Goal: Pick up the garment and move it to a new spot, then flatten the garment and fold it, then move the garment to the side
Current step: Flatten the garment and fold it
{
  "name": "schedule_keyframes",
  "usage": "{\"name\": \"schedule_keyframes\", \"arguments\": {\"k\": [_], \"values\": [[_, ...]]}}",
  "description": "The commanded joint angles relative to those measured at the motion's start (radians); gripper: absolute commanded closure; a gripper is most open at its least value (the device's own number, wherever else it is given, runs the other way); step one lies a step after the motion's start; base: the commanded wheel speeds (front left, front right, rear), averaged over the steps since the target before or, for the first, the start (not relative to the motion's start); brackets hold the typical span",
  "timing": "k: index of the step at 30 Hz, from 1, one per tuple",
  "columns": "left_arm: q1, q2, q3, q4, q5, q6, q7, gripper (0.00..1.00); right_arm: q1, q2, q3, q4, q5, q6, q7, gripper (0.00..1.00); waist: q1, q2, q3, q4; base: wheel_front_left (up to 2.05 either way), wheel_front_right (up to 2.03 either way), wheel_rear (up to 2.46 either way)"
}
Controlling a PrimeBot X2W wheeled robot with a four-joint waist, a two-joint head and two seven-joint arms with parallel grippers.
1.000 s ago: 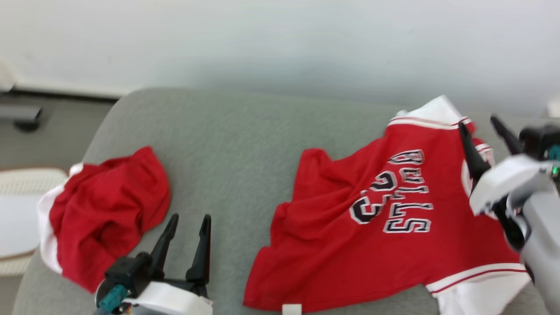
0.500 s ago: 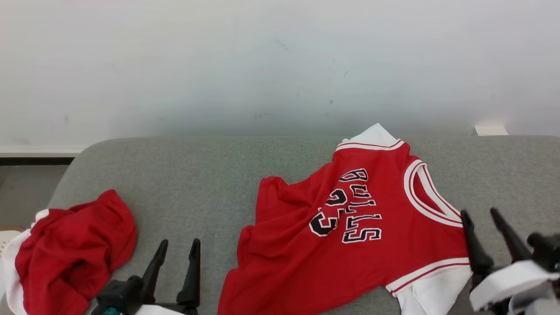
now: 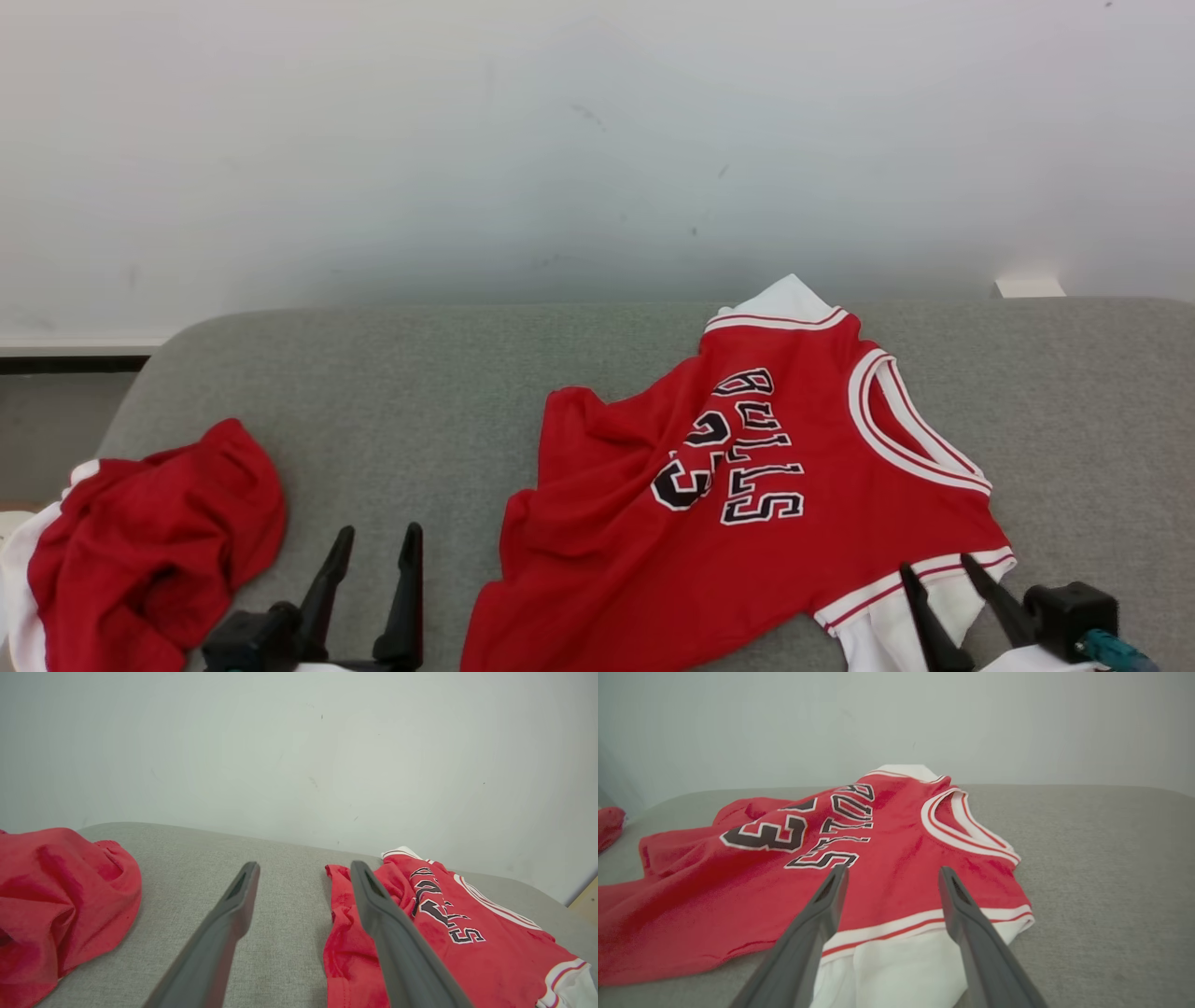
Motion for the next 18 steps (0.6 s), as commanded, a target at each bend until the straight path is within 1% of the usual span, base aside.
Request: {"name": "schedule_keyframes", "arguments": {"k": [1, 4, 9, 16, 18], "values": [[0.001, 0.003, 0.000, 0.002, -0.005, -0.001, 0.000, 0.00, -0.002, -0.007, 0.008, 0.012, -0.013, -0.002, 0.009, 0.00, 0.0001, 0.0000, 0.001, 0.006, 0.00, 0.00, 0.00], [-0.007, 0.003, -0.012, 0.005, -0.010, -0.001, 0.000, 0.00, -0.025, 0.007, 0.030, 0.060, -0.016, -0.002, 0.073, 0.00, 0.0001, 0.0000, 0.004, 0.026, 0.00, 0.00, 0.00], [-0.005, 0.003, -0.021, 0.008, -0.015, 0.004, 0.000, 0.00, -0.044, 0.027, 0.011, 0.144, -0.042, -0.002, 0.157, 0.00, 0.0001, 0.0000, 0.011, 0.064, 0.00, 0.00, 0.00], [-0.005, 0.003, -0.025, 0.014, -0.015, 0.003, 0.000, 0.00, -0.060, 0.060, -0.021, 0.236, -0.076, -0.002, 0.217, 0.00, 0.0001, 0.0000, 0.018, 0.096, 0.00, 0.00, 0.00], [-0.007, 0.003, -0.023, 0.015, -0.014, 0.002, 0.000, 0.00, -0.061, 0.068, -0.044, 0.260, -0.091, -0.002, 0.222, 0.00, 0.0001, 0.0000, 0.018, 0.100, 0.00, 0.00, 0.00]]}}
